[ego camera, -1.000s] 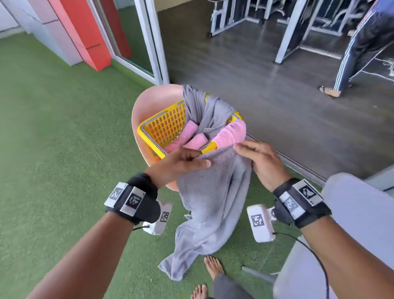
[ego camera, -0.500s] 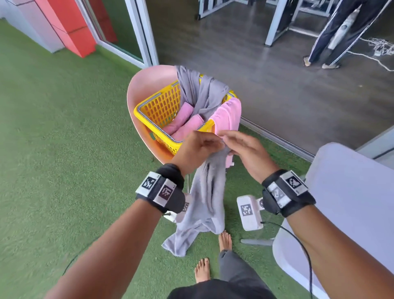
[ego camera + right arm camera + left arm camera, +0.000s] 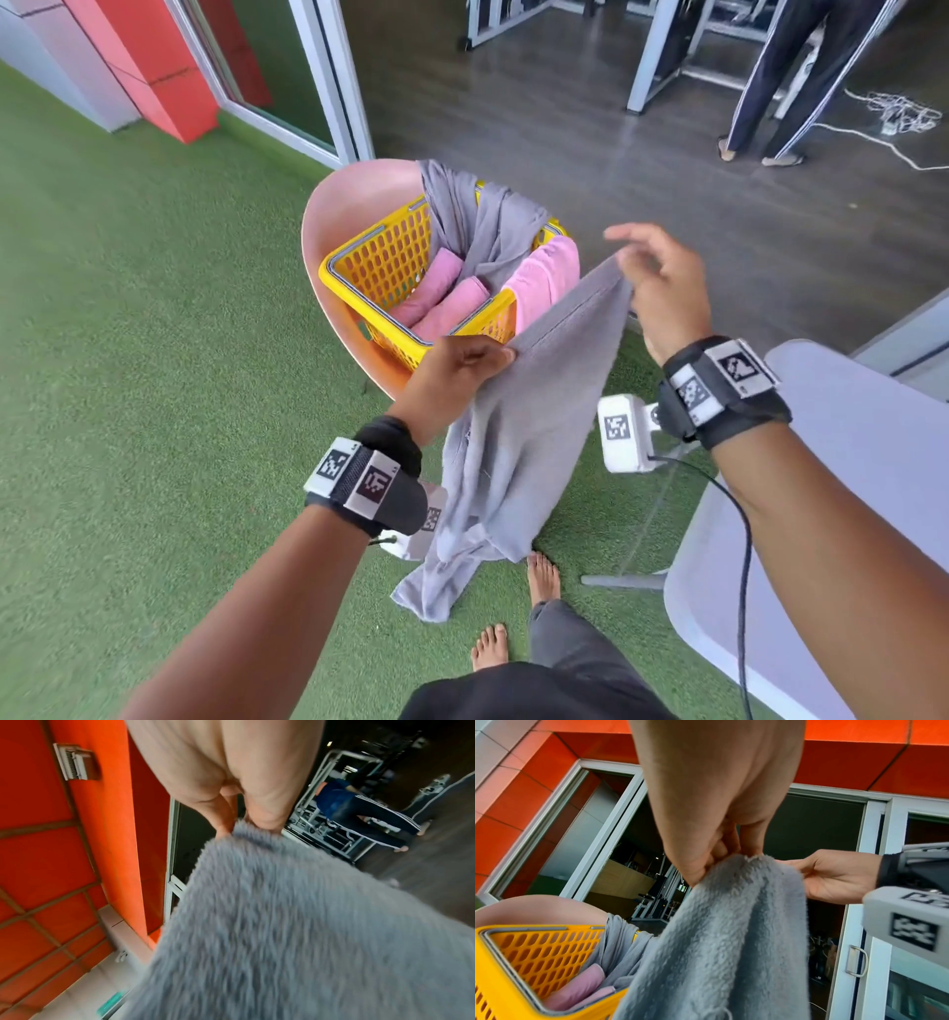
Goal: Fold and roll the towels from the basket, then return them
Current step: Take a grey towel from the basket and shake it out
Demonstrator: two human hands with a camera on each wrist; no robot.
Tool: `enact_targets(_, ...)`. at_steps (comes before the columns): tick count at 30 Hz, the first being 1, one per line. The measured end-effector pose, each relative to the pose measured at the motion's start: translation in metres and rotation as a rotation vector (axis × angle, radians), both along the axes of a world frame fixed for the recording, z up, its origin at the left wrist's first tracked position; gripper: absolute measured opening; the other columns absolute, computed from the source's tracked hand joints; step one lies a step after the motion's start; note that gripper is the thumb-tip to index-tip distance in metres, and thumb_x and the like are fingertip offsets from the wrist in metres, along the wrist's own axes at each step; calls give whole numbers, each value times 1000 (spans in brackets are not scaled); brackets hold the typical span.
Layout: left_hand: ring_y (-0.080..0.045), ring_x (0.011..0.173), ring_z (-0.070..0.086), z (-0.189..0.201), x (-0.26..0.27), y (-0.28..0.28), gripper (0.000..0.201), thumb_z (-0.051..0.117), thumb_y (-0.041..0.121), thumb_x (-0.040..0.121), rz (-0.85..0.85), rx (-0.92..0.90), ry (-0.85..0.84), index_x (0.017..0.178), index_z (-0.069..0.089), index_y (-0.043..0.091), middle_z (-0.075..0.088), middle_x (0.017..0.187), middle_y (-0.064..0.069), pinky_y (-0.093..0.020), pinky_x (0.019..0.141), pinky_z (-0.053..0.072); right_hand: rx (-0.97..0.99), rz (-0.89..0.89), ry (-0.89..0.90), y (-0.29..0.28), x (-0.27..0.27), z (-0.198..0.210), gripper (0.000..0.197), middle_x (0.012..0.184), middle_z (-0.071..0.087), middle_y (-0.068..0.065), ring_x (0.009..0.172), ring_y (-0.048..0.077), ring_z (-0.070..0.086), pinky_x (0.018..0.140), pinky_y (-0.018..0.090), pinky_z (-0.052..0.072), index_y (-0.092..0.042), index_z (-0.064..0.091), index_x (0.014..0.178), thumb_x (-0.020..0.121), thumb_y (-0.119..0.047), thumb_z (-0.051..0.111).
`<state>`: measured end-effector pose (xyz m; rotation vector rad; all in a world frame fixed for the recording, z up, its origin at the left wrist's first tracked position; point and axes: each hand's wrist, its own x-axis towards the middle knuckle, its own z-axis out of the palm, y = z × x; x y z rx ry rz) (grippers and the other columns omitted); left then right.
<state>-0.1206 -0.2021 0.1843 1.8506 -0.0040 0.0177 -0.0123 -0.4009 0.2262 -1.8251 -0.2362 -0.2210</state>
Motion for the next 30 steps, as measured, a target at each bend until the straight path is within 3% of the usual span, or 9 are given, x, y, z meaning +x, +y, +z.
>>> enact_targets(2, 2, 64, 40, 4, 4, 4, 21, 57, 13, 95, 38, 0, -20, 75, 64, 13, 49, 63, 18, -18, 62, 34, 6, 10, 25, 10, -7, 6, 24, 84, 66, -11, 70, -3, 53, 69, 12, 38, -16, 68, 97, 89, -12, 47)
enact_targets(4, -6, 66, 37, 8, 10, 5, 23, 55, 19, 94, 41, 18, -58, 72, 59, 14, 45, 66, 8, -25, 61, 30, -232, 295, 116, 20, -31, 2, 26, 74, 67, 3, 65, 9, 56, 62, 13, 37, -6, 66, 81, 93, -26, 55)
enact_targets(7, -9, 65, 34, 15, 15, 2, 25, 52, 22, 94, -27, 72, -66, 70, 56, 14, 40, 67, 0, -27, 59, 28, -413, 656, 237, 23, -50, -7, 40, 48, 40, -10, 46, 0, 34, 48, 16, 26, -4, 53, 60, 92, -27, 63)
enact_targets(12, -18, 63, 25, 22, 3, -9, 41, 50, 27, 99, -42, -1, -40, 69, 43, 0, 29, 70, -4, -39, 53, 20, -204, 330, 111, 4, -9, 14, 31, 72, 37, -4, 61, 0, 38, 63, 17, 32, -2, 58, 74, 95, -24, 56)
enact_targets(16, -10, 58, 29, 24, 7, -2, 40, 52, 27, 98, 101, 202, -119, 68, 45, 2, 33, 64, 0, -32, 53, 26, 127, -74, 122, 9, -8, 12, 36, 56, 37, -13, 54, 1, 32, 57, 21, 31, -14, 47, 63, 96, -23, 54)
enact_targets(19, -7, 59, 32, 34, 19, 1, 35, 52, 26, 98, 150, 259, -177, 70, 48, 5, 37, 64, 5, -27, 57, 29, -12, 157, 211, 21, -30, 0, 29, 64, 56, -5, 62, 8, 45, 63, 28, 38, -15, 58, 68, 90, -33, 60)
enact_targets(23, -4, 50, 29, 46, 27, -9, 44, 53, 22, 97, 105, 304, -180, 58, 35, 19, 28, 55, 8, -27, 53, 22, -232, 540, 246, 21, -53, 7, 26, 66, 40, 0, 58, 7, 37, 53, 23, 31, -10, 60, 72, 85, -29, 71)
enact_targets(28, -7, 52, 21, 43, 14, -6, 49, 54, 33, 97, 86, 128, -124, 66, 42, -4, 25, 61, 5, -23, 45, 18, 262, 128, 235, -3, -17, 36, 15, 69, 47, 5, 62, 17, 44, 53, 21, 36, -20, 63, 76, 77, -34, 69)
enact_targets(30, -7, 53, 22, 42, 12, -3, 49, 55, 31, 96, 73, 86, -126, 67, 43, -6, 27, 62, 1, -23, 45, 18, 293, 119, 182, -10, -9, 40, 15, 80, 64, 2, 79, 13, 58, 77, 21, 45, -12, 67, 82, 82, -27, 67)
